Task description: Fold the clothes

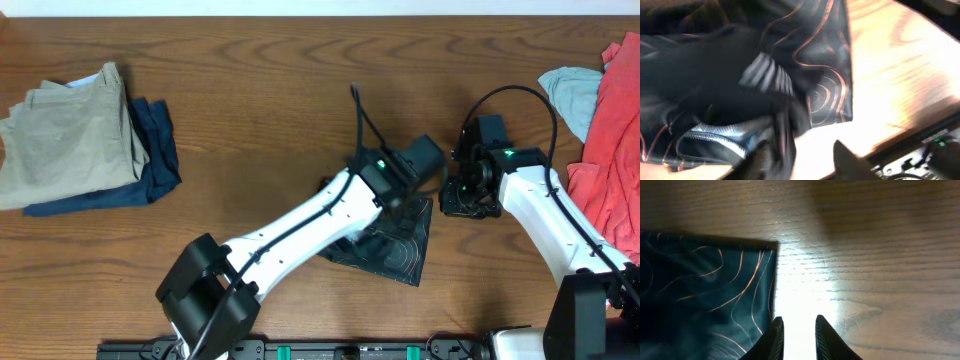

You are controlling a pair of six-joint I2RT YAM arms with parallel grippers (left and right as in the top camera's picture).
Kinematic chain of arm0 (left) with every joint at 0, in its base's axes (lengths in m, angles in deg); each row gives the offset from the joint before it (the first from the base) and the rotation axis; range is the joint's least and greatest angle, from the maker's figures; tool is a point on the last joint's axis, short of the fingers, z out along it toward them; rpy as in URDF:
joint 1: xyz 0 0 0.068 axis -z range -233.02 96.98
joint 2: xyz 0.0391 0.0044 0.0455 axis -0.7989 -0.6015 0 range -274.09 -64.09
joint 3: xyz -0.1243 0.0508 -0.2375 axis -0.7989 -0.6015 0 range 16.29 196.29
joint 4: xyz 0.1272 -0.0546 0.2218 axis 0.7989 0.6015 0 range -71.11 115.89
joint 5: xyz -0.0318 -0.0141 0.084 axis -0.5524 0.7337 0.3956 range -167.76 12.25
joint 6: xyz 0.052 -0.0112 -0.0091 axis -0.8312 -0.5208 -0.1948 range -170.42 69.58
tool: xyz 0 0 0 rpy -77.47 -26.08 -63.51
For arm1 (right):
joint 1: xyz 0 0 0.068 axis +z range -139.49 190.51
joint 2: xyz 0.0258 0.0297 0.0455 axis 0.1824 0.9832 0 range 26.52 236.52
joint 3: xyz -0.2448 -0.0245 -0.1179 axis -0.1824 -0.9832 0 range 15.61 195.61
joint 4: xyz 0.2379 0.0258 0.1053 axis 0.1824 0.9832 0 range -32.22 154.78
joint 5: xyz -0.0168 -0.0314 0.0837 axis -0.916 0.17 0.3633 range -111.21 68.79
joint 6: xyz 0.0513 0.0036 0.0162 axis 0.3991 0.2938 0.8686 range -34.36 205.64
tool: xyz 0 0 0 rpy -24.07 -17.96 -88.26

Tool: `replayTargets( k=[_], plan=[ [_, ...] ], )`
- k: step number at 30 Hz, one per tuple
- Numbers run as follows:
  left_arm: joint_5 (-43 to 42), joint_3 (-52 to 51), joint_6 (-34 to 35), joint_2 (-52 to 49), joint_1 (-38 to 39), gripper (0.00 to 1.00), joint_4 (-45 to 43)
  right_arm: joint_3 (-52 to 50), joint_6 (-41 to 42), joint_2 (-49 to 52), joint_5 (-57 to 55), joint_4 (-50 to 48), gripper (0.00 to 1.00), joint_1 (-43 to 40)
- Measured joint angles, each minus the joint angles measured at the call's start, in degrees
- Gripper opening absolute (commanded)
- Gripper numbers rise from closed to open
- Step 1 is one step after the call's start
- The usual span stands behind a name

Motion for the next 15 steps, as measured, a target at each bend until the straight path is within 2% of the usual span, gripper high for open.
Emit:
replayTargets(
  k=[3,7,11,15],
  plan=[
    [-1.8,0.0,-2.1,0.0,0.8,0.64,-0.5,0.0,0.3,0.0,-0.2,0.3,0.27,0.0],
    [-3.8,0.0,-5.9,0.0,-0.4,0.64,3.9,0.0,0.4,0.0,-0.3,0.4,0.27,0.0],
    [-3.5,0.0,-8.2,1.4,-5.5,0.64,8.9,0.0,-1.0,0.0,2.2,-0.2,0.30,0.0],
    [-1.0,0.0,-9.4,6.3,-14.4,0.64,11.1,0.0,-5.4,0.0,12.7,-2.7,0.33,0.0]
  ],
)
